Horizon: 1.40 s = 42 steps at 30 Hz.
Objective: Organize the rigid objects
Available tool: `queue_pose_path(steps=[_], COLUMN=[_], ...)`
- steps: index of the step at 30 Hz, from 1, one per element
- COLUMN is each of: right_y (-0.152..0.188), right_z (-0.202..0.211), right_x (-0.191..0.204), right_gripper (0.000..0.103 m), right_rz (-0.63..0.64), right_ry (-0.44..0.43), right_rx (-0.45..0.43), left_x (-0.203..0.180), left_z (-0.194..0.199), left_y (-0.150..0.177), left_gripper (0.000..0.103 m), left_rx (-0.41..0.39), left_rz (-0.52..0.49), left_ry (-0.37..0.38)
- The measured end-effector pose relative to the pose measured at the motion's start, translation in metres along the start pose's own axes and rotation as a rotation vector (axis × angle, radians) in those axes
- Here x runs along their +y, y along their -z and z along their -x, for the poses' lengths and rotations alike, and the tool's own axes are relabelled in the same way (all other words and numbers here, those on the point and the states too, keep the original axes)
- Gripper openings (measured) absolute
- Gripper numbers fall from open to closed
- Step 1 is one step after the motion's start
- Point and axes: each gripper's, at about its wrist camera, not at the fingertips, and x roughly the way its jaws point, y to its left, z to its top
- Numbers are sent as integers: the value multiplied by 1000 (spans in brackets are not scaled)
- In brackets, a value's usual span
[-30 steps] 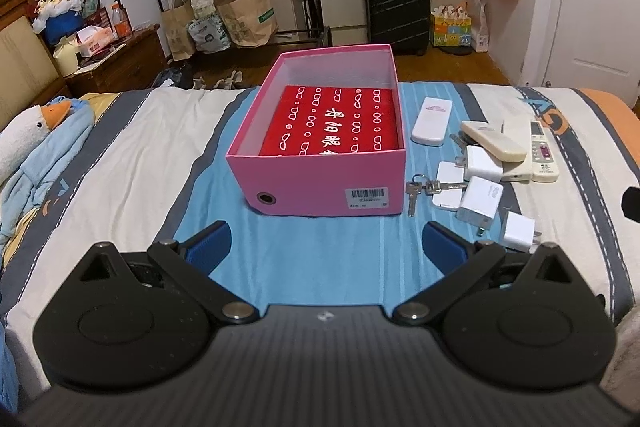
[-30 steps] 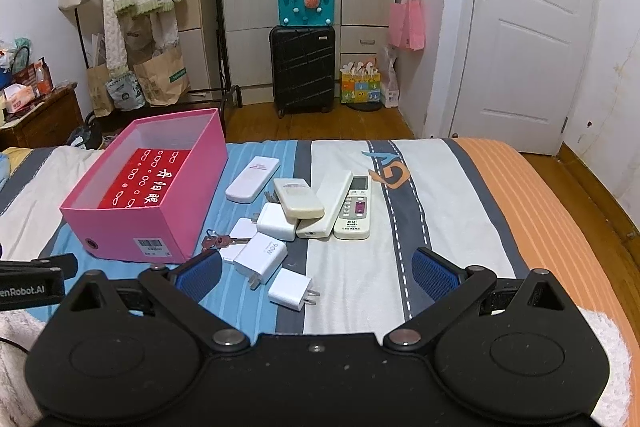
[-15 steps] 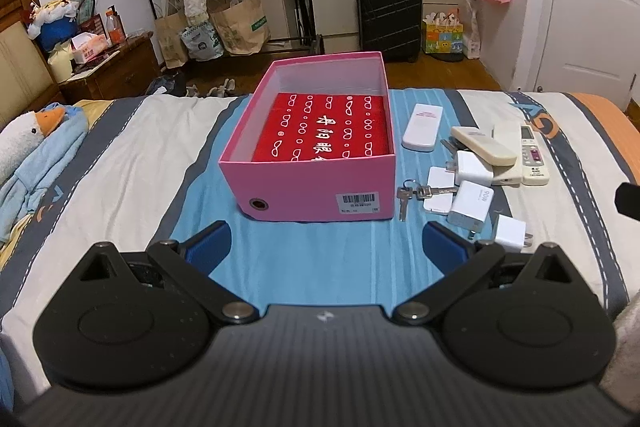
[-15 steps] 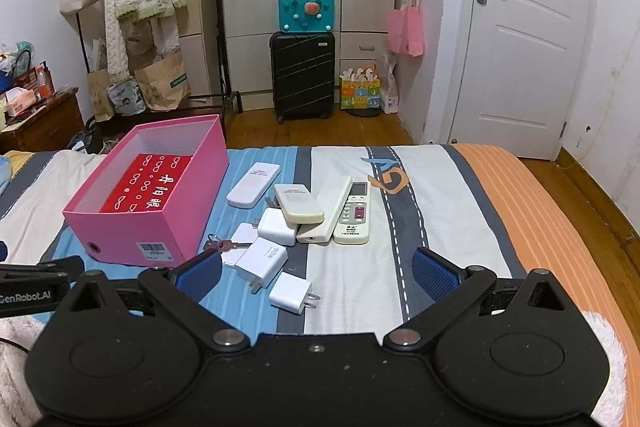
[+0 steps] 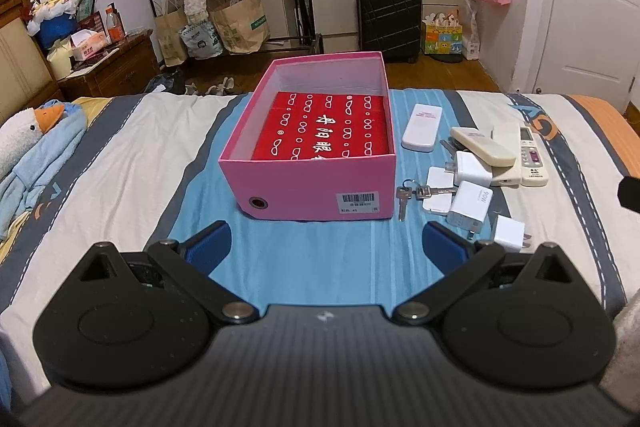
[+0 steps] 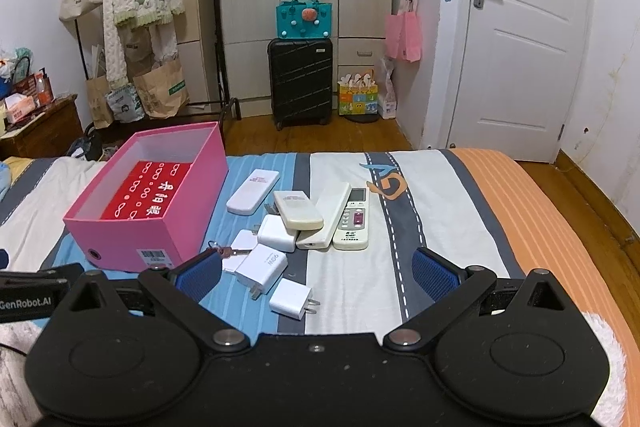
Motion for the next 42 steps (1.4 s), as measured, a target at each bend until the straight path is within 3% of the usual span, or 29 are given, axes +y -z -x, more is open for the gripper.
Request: queue_pose_path(steps=[42], right_y=[3], right_z=[-17], right_x=[1], right_gripper=[102], right_rz=[-3], right_ry=[-26], right_rx=[48], left_x=[0], left_z=[-11], left_y=[7], left_gripper=[103], left_rx=[43], left_rz=[-19], left_ry=[7])
